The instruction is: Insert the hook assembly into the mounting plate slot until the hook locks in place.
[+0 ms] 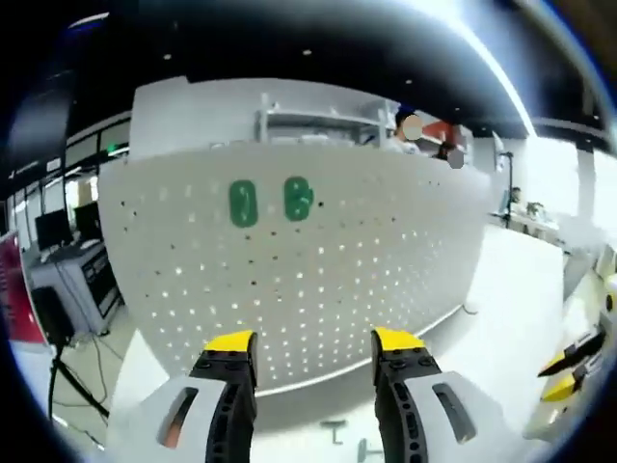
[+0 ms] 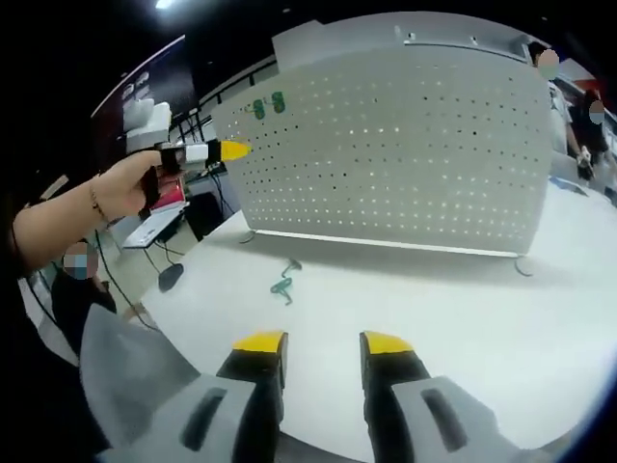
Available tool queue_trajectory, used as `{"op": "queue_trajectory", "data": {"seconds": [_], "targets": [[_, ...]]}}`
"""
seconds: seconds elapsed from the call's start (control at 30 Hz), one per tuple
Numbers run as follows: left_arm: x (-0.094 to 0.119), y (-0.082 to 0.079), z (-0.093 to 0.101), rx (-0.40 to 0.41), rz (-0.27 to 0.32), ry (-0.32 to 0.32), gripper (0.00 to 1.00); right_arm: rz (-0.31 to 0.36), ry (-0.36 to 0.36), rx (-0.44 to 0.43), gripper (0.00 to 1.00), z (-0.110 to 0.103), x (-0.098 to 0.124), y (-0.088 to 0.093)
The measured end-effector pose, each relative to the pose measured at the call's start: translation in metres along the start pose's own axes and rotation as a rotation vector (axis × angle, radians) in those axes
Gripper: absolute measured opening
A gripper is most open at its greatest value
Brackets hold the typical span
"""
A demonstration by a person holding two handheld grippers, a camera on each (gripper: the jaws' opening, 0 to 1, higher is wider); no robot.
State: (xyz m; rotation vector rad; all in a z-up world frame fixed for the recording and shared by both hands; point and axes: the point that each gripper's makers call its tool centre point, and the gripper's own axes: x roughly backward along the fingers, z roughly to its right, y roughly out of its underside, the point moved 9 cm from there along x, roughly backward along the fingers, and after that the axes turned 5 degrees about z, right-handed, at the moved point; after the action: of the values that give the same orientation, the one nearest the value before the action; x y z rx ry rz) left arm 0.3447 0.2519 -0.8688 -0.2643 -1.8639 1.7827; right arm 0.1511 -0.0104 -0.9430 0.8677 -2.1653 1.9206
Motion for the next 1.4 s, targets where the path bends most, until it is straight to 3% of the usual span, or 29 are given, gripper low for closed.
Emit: {"op": "queue_trajectory", "data": {"seconds": [0.13,0.23,0.9,1.17,1.4], "targets": [[0.018,0.011,0.002,-0.014,-0.006,0.001,0.43,-0.002,-0.023,0.007,0.27,-0.004,0.001,-0.001],[0.029,0.020,0.003,0.030,-0.042,0.010,0.51,0.003,-0.035,0.032,0.27,-0.010,0.002,-0.003],[0.124,0.072,0.023,0.126,-0.181,0.046,0.54,0.028,-0.096,0.034,0.27,-0.049,0.010,0.010],[0.138,0.083,0.013,0.105,-0.221,0.048,0.53,0.011,-0.099,0.018,0.27,-0.057,0.008,0.022],[0.135,0.095,0.004,0.083,-0.254,0.089,0.53,0.022,-0.072,0.059,0.27,-0.058,0.006,0.025]]}}
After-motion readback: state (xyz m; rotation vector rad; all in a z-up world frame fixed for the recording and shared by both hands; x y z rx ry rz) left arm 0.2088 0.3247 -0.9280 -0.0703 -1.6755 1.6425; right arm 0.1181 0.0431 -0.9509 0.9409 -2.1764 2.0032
